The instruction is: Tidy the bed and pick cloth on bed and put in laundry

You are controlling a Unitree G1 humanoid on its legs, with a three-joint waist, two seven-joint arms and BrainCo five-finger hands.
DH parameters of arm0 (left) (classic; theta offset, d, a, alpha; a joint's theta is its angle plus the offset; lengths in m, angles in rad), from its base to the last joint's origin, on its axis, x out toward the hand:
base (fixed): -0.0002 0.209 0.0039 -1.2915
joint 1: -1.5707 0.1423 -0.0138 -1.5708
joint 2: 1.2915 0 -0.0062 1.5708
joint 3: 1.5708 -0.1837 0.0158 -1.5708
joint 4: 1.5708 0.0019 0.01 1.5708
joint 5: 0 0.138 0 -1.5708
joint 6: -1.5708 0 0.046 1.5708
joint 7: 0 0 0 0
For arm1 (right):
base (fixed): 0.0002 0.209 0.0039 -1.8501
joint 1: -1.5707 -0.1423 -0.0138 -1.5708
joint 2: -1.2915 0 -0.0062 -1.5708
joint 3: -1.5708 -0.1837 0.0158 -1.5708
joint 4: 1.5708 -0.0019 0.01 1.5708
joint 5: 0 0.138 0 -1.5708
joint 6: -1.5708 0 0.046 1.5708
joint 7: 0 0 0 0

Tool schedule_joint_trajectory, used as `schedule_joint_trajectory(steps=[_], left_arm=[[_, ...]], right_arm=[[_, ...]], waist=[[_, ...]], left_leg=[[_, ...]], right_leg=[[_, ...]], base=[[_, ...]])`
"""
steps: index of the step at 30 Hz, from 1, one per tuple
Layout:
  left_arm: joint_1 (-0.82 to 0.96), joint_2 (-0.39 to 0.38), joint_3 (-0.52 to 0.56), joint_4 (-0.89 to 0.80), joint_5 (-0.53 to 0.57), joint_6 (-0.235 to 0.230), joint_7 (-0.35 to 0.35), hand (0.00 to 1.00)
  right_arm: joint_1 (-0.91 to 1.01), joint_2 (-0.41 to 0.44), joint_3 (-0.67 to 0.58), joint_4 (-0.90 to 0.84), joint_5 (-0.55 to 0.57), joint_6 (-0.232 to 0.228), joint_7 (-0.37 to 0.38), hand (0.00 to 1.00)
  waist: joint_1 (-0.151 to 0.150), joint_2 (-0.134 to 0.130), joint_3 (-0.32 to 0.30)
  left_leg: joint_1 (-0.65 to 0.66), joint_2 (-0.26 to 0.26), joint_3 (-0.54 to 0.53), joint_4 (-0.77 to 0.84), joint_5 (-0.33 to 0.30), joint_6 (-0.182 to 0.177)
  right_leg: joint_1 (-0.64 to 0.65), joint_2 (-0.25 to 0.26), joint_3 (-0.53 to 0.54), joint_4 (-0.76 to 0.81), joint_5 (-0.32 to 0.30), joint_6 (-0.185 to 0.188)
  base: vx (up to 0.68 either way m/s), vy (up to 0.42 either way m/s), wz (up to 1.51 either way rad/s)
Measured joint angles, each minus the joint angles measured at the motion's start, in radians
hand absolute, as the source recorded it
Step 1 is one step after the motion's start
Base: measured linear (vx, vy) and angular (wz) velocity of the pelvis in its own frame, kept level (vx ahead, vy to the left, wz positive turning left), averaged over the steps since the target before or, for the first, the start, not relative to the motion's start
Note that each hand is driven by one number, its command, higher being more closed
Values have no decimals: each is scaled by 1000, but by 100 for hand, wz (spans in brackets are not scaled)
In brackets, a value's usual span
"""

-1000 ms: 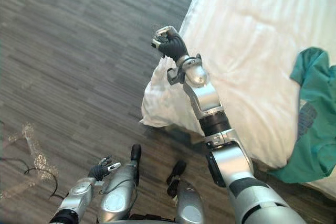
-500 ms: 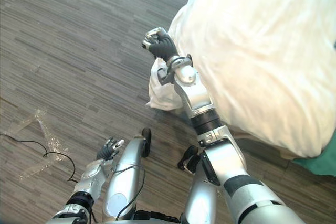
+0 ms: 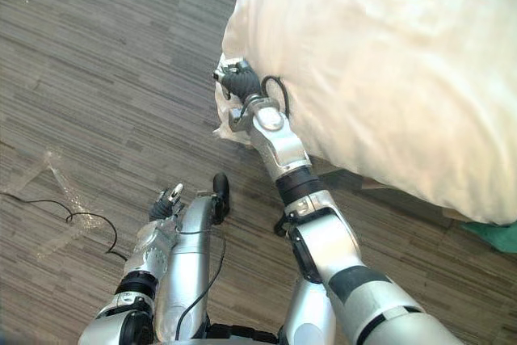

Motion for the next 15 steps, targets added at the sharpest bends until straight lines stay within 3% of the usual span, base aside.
schedule_joint_trajectory(steps=[7, 11, 15], left_arm=[[-6, -9, 13, 10, 2, 57, 47, 0], [-1, -8, -5, 6, -1, 104, 81, 0], [41, -6, -53, -8, -11, 123, 86, 0]], right_arm=[[58, 64, -50, 63, 83, -38, 70, 100], [249, 106, -88, 73, 138, -50, 144, 100], [460, 123, -165, 75, 151, -89, 167, 100]], waist=[[-36, -2, 0], [-54, -7, -1], [-103, -20, -3]], left_leg=[[62, 17, 70, 1, -10, 19], [172, 20, 130, -4, -34, 38], [252, 21, 177, -30, -46, 43]], right_leg=[[36, 5, 47, -27, 30, 15], [108, 5, 102, -37, 40, 31], [156, 13, 146, -73, 54, 42]], base=[[-18, 19, -15], [-64, 37, -23], [-69, 54, -28]])
